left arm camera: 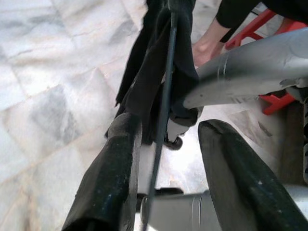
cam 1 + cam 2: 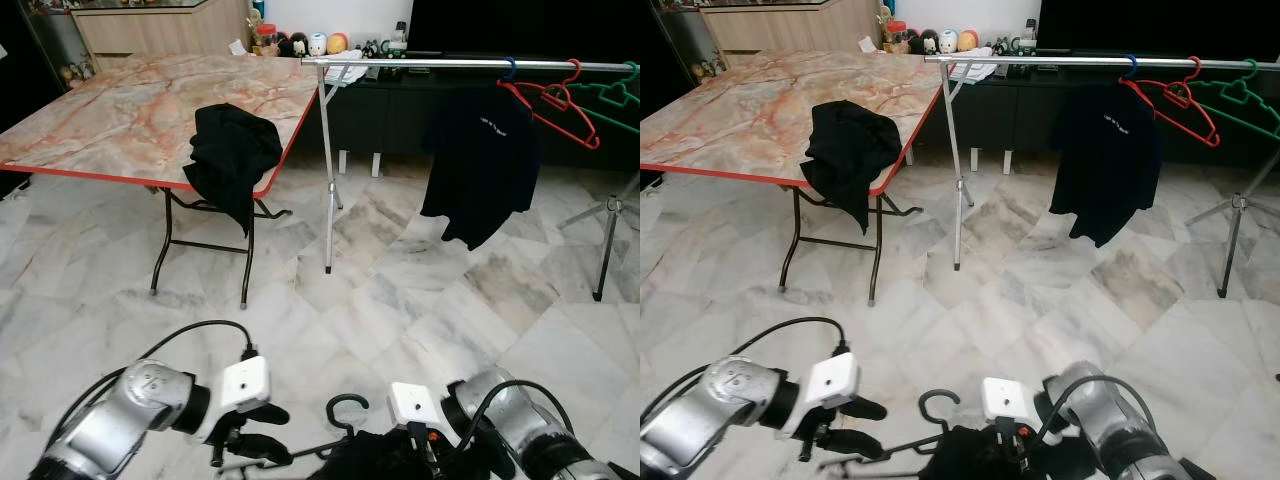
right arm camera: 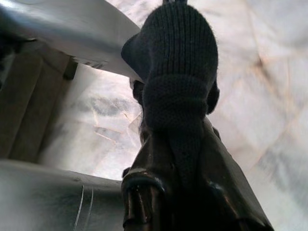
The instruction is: Hang hanger
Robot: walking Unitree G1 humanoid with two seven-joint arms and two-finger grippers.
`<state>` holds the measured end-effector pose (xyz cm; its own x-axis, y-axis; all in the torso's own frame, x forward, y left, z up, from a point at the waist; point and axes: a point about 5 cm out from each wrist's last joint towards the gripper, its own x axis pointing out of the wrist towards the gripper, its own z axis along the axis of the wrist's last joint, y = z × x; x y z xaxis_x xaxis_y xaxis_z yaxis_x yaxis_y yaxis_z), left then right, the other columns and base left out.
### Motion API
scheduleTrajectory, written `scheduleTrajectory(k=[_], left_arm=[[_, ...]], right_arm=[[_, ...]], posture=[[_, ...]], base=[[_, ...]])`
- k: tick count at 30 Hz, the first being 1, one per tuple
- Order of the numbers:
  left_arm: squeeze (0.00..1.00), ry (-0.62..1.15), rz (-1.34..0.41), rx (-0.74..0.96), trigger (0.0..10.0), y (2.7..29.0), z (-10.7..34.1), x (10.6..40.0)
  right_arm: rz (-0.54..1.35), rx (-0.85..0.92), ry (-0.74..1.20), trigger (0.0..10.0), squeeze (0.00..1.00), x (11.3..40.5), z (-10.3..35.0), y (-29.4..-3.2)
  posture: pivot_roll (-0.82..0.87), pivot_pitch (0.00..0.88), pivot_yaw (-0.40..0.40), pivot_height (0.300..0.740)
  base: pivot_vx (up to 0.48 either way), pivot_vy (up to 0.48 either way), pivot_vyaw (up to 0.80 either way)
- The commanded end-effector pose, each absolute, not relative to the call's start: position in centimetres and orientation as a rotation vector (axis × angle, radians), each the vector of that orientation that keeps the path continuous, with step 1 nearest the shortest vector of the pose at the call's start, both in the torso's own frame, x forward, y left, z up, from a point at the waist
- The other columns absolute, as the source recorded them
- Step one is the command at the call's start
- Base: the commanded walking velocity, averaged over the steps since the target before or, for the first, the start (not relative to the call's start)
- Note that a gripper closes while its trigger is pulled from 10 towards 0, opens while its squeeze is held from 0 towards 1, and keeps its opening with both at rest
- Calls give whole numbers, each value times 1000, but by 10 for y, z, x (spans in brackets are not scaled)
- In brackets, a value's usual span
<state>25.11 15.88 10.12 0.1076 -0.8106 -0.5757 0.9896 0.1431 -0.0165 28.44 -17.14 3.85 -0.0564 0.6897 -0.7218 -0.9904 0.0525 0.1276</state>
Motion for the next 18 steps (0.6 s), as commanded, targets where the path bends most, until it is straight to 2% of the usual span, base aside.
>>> scheduleTrajectory(k=[1,6,9,10,11,12,13,14,15,16,18], left_arm=[[1000,531,-1354,418,10000,167,102,249],[1000,518,-1249,352,10000,179,96,249],[1000,482,-1047,301,10000,191,85,263],[1000,496,-822,298,10000,205,71,276],[1000,496,-822,298,10000,205,71,276],[1000,506,-695,278,10000,212,60,280],[0,519,-580,244,10000,218,50,281],[0,571,-398,104,10000,227,29,276],[0,597,-329,42,10000,230,20,272],[0,597,-329,42,10000,230,20,272],[0,722,-58,-54,10000,247,-17,245]], right_arm=[[1378,-479,747,0,0,284,33,-176],[1005,-356,720,0,0,288,18,-191],[732,-171,637,0,0,297,19,-197],[540,-39,610,0,0,299,15,-201],[540,-39,610,0,0,299,15,-201],[430,33,614,0,0,296,10,-204],[332,95,621,0,0,292,3,-206],[180,183,667,0,0,279,-12,-210],[129,213,694,0,0,273,-18,-211],[129,213,694,0,0,273,-18,-211],[-38,241,781,0,0,244,-43,-214]], posture=[[103,119,34,740],[100,122,35,740],[95,124,38,740],[91,123,41,740],[91,123,41,740],[95,122,45,740],[91,121,49,740],[91,119,51,740],[90,119,54,740],[90,119,54,740],[85,120,51,740]], base=[[0,0,0],[0,0,0],[0,0,0],[0,0,0],[0,0,0],[0,0,0],[0,0,0],[0,0,0],[0,0,0],[0,0,0],[0,0,0]])
